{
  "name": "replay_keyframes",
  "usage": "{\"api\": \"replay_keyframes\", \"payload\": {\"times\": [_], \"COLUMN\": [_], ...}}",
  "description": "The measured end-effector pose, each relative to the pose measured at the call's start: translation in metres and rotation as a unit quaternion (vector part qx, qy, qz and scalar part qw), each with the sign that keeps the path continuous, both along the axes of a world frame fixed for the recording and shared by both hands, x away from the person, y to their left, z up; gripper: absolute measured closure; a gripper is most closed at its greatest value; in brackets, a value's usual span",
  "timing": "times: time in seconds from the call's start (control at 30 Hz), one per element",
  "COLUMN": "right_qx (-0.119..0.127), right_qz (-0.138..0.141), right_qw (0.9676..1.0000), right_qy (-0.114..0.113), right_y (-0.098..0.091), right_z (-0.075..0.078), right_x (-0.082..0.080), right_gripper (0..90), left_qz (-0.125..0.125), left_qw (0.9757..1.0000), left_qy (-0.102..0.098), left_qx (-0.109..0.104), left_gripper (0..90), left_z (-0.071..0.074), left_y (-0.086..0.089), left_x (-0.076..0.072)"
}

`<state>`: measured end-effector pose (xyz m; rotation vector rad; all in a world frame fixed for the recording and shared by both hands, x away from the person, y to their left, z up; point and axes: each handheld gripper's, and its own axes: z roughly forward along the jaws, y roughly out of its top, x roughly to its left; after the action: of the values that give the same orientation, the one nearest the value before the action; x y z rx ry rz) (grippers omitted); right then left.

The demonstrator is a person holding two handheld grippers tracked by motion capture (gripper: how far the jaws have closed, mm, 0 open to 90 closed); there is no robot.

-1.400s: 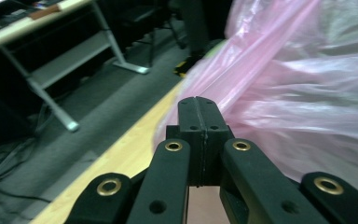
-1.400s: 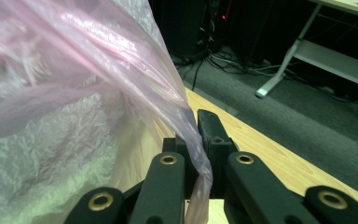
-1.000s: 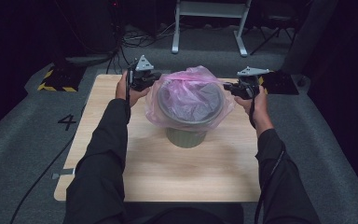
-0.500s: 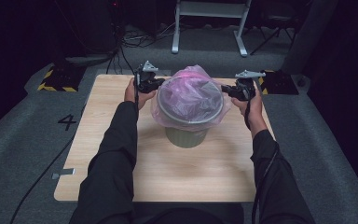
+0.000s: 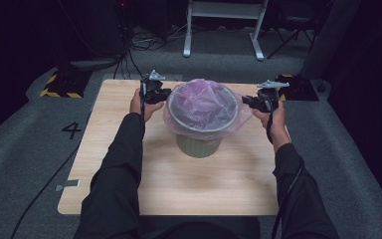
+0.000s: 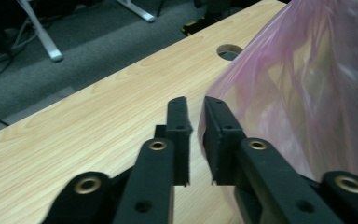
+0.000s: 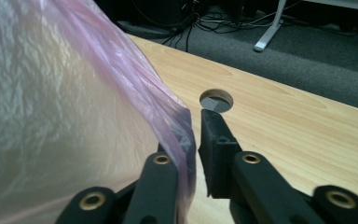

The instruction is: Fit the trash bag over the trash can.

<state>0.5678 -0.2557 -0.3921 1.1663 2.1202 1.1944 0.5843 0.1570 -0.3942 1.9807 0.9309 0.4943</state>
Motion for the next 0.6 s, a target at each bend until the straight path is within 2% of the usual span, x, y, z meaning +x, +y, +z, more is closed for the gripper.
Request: {"api": "replay_keyframes", "payload": {"times": [0.07, 0.1, 0.17, 0.23, 0.3, 0.37, 0.47, 0.6], "right_qx": [-0.010, -0.012, -0.013, -0.020, -0.030, -0.047, -0.060, -0.088], "right_qz": [0.002, 0.008, 0.035, 0.052, 0.057, 0.059, 0.085, 0.109], "right_qw": [0.9999, 0.9998, 0.9989, 0.9977, 0.9968, 0.9954, 0.9918, 0.9856], "right_qy": [-0.007, -0.016, -0.027, -0.038, -0.046, -0.058, -0.074, -0.094], "right_y": [-0.002, -0.004, -0.007, -0.012, -0.016, -0.019, -0.020, -0.018], "right_z": [0.000, 0.001, 0.003, 0.005, 0.007, 0.009, 0.012, 0.015], "right_x": [-0.005, -0.008, -0.015, -0.024, -0.031, -0.037, -0.050, -0.066], "right_gripper": [71.9, 66.0, 55.9, 48.1, 41.9, 35.0, 32.1, 31.4], "left_qz": [0.004, 0.008, -0.002, -0.002, -0.013, -0.029, -0.054, -0.099], "left_qw": [0.9999, 0.9999, 0.9995, 0.9990, 0.9985, 0.9976, 0.9958, 0.9909], "left_qy": [-0.010, -0.015, -0.027, -0.041, -0.049, -0.057, -0.067, -0.078], "left_qx": [-0.003, 0.004, 0.013, 0.019, 0.018, 0.029, 0.031, 0.047], "left_gripper": [69.7, 64.8, 52.7, 45.1, 38.6, 34.3, 30.3, 26.4], "left_z": [0.003, 0.006, 0.011, 0.013, 0.014, 0.015, 0.013, 0.008], "left_y": [0.007, 0.011, 0.020, 0.027, 0.037, 0.041, 0.041, 0.031], "left_x": [-0.008, -0.014, -0.027, -0.041, -0.056, -0.070, -0.091, -0.119]}}
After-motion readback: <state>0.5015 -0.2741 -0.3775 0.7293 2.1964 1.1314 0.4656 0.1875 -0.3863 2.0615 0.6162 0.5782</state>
